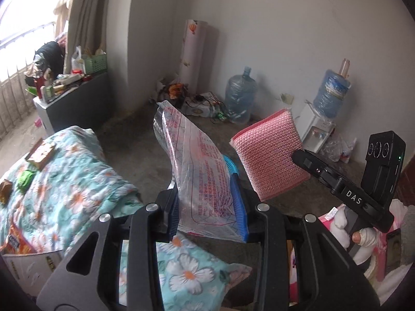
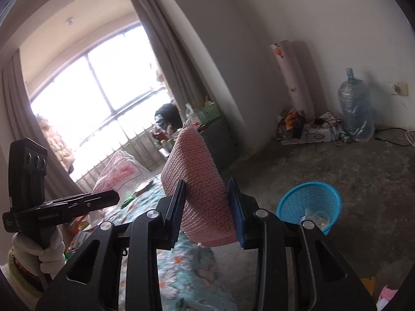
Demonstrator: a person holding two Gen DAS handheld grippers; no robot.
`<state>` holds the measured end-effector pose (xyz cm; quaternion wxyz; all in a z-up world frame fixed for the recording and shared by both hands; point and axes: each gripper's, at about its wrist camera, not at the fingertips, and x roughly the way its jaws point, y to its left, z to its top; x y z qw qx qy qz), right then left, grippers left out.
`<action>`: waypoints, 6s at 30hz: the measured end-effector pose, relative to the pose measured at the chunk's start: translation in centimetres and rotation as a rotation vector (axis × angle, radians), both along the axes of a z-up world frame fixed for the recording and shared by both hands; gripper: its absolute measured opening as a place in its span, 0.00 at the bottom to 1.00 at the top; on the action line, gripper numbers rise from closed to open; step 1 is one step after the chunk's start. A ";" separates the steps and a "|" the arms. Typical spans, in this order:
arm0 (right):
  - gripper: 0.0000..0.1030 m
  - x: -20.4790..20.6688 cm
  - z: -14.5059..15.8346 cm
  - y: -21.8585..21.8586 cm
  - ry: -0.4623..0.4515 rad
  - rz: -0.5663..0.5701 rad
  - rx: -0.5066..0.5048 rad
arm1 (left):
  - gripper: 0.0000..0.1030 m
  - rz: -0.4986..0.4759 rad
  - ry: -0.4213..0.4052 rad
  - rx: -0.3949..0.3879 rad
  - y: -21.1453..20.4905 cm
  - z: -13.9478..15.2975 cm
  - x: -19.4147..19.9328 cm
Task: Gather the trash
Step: 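Carry the bag and sponge over the blue wastebasket and open both tools, then move both tools back to the bed toward the white bottle, then close both tools around the white bottle with the red cap, then lift the white bottle with the right tool while the left tool opens and releases it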
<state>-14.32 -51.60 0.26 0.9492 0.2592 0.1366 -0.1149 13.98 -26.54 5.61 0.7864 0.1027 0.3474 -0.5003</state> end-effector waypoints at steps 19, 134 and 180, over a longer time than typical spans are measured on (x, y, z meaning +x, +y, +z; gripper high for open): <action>0.32 5.9 -16.8 -19.7 0.238 -0.374 0.456 | 0.33 -0.164 0.294 0.292 -26.2 -16.9 9.1; 0.72 12.6 -10.5 21.3 0.523 0.634 0.625 | 0.54 0.477 0.321 -0.179 34.2 -14.5 -0.1; 0.42 13.8 -8.0 25.7 0.553 0.724 0.324 | 0.54 0.621 0.433 -0.275 40.8 -15.9 0.0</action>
